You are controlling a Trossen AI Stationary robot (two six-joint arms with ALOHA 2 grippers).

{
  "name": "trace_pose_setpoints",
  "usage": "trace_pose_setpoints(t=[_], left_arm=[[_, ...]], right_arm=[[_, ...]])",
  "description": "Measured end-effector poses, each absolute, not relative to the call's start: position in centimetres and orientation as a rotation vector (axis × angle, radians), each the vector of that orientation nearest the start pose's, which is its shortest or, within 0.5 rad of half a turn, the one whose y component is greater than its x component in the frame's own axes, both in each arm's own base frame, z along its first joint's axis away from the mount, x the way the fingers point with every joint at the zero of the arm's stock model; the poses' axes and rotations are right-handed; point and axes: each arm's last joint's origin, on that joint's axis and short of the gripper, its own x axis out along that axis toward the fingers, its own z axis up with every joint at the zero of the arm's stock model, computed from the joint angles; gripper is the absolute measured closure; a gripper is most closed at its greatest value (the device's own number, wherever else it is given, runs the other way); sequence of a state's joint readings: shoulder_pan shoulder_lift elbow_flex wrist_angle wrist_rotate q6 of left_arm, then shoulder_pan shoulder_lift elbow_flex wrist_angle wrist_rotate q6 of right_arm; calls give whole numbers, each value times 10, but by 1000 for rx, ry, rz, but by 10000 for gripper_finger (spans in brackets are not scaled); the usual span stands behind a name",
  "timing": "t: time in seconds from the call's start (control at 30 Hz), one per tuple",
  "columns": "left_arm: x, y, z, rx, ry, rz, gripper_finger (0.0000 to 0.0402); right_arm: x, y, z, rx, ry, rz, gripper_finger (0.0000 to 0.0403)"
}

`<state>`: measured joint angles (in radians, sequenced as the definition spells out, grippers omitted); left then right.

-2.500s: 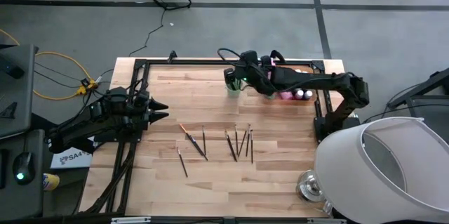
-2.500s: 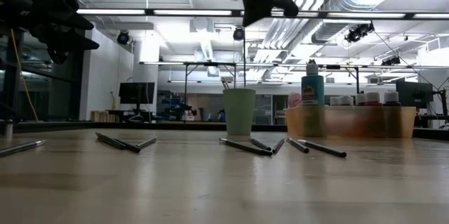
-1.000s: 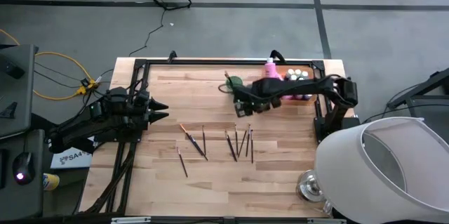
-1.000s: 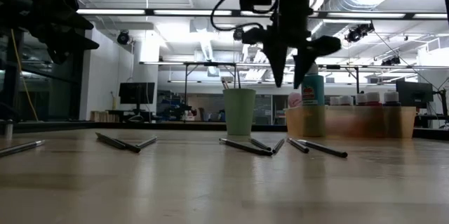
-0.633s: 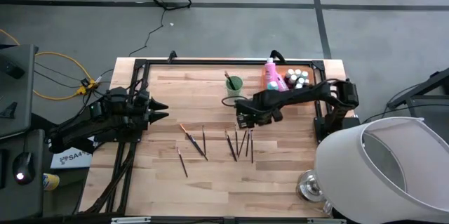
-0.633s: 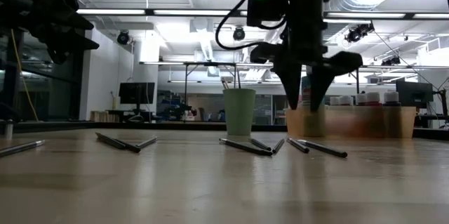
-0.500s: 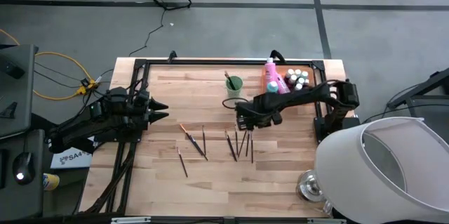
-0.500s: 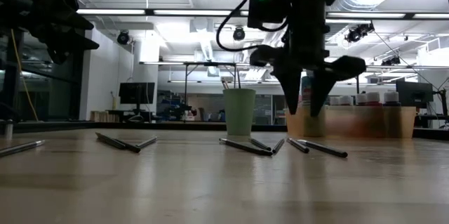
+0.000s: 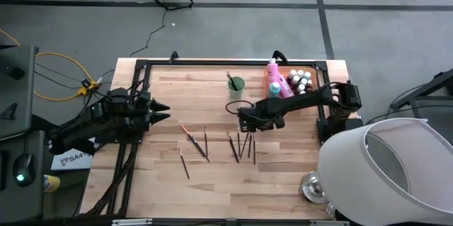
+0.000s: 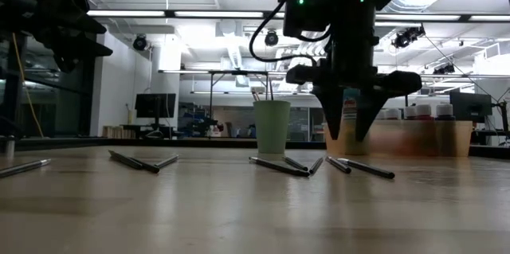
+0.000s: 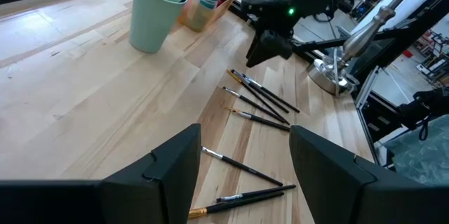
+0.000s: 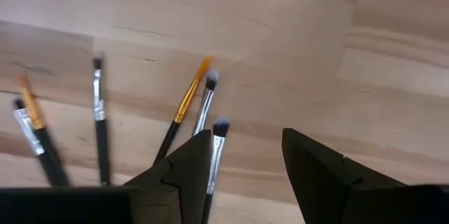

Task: Pick & Place Paint Supplies
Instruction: Put the silver paintbrush into the green cup

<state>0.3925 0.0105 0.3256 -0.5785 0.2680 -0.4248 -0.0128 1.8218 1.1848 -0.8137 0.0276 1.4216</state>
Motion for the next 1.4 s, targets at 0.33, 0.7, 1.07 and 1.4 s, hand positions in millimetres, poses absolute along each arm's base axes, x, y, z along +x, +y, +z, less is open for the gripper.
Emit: trace_pose_setpoints(t=[0.33, 0.7, 1.07, 1.4], left_arm=[[61, 17, 214, -508, 221, 172, 187], [61, 17, 214, -508, 220, 173, 187], [61, 17, 214, -508, 220, 173, 187], [61, 17, 214, -507, 220, 176, 187]], right_arm=[[340, -3, 138, 1168, 1232, -1016, 234], [340, -8, 136, 1150, 1207, -1045, 249], [339, -9, 136, 1110, 1223, -1024, 350], [341, -9, 136, 1098, 1233, -979, 398]])
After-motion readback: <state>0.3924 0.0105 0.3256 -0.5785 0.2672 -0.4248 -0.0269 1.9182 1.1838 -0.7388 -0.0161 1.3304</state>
